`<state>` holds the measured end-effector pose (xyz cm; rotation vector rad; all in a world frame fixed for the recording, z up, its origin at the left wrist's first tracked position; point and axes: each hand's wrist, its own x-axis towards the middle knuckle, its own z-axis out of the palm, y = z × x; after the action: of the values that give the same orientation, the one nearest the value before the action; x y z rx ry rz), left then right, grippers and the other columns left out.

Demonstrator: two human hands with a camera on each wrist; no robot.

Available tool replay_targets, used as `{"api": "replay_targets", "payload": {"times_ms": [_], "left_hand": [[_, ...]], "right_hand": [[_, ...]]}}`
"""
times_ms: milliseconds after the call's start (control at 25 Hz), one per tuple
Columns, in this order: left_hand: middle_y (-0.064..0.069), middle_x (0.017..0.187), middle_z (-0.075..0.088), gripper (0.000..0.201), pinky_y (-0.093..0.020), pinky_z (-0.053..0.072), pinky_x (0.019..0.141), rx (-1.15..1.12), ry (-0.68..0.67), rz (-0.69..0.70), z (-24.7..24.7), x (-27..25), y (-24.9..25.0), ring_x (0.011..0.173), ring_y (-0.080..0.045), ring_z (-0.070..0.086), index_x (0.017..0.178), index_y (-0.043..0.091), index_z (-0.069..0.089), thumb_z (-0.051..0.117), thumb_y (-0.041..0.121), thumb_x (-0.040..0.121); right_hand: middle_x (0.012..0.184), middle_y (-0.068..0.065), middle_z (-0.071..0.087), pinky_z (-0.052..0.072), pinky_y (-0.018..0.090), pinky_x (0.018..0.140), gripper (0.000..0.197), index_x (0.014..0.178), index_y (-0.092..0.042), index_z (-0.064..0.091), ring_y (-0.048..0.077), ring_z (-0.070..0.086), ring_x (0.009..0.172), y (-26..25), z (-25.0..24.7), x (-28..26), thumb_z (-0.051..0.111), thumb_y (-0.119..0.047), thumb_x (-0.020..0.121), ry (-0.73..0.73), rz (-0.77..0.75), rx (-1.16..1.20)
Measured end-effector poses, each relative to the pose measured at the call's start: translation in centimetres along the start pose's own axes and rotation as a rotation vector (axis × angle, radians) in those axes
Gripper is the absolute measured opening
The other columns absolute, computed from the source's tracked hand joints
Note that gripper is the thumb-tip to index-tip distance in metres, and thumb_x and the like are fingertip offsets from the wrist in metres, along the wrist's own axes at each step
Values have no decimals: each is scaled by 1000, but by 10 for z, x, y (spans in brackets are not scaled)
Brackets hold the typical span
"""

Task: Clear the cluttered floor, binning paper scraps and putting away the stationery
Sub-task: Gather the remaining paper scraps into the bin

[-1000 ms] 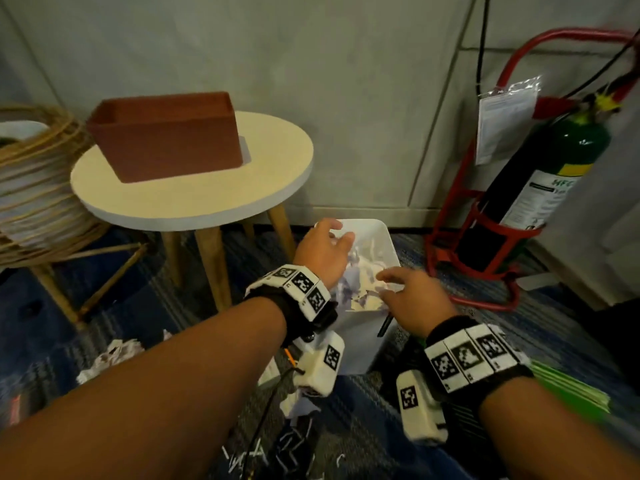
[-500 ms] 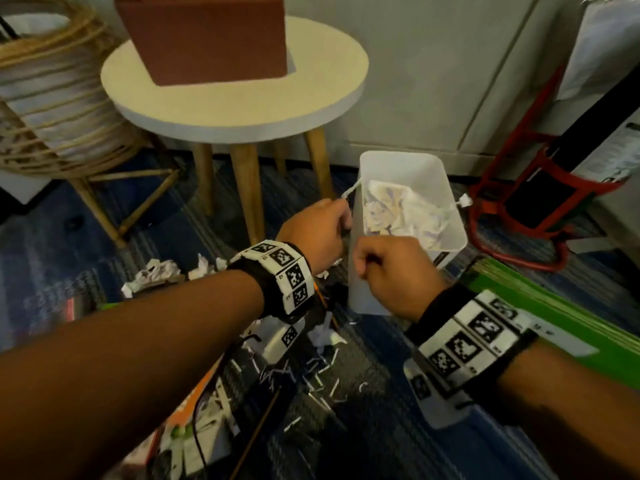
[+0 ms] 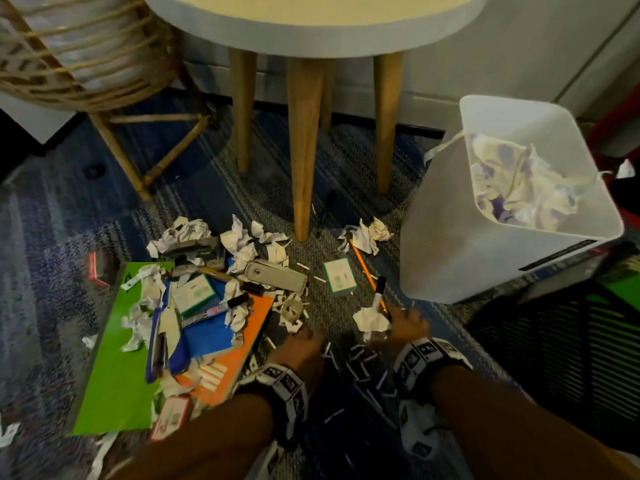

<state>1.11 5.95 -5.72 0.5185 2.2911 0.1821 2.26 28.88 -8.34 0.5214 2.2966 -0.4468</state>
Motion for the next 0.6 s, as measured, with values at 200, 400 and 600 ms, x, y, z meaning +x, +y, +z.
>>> {"api": "replay_targets", "payload": {"times_ms": [200,400,600], "left_hand": [[-12,146,21,84,-48,37,104,5,-4,-67,30,4,5,132,-38,24,146,29,20,68,49,80],[-10,147,12,82,-50,37,105,29,37,119,49,7,35,130,-40,27,149,26,18,63,49,83],[-1,119,47,40,-30,59,67,148,-8,236,66,10,54,91,-25,70,112,45,64,55,44,73]], "right_hand": [[116,17,52,45,49,86,97,138,-21,48,43,53,103,-22,33,5,84,-52,53,347,-344,-206],[115,5,56,35,35,91,44,115,-17,61,28,53,112,-17,36,3,40,-44,88,221,-445,-302],[115,13,62,45,32,83,27,107,-7,65,29,60,106,-7,9,-11,50,-25,95,42,-427,-448]]}}
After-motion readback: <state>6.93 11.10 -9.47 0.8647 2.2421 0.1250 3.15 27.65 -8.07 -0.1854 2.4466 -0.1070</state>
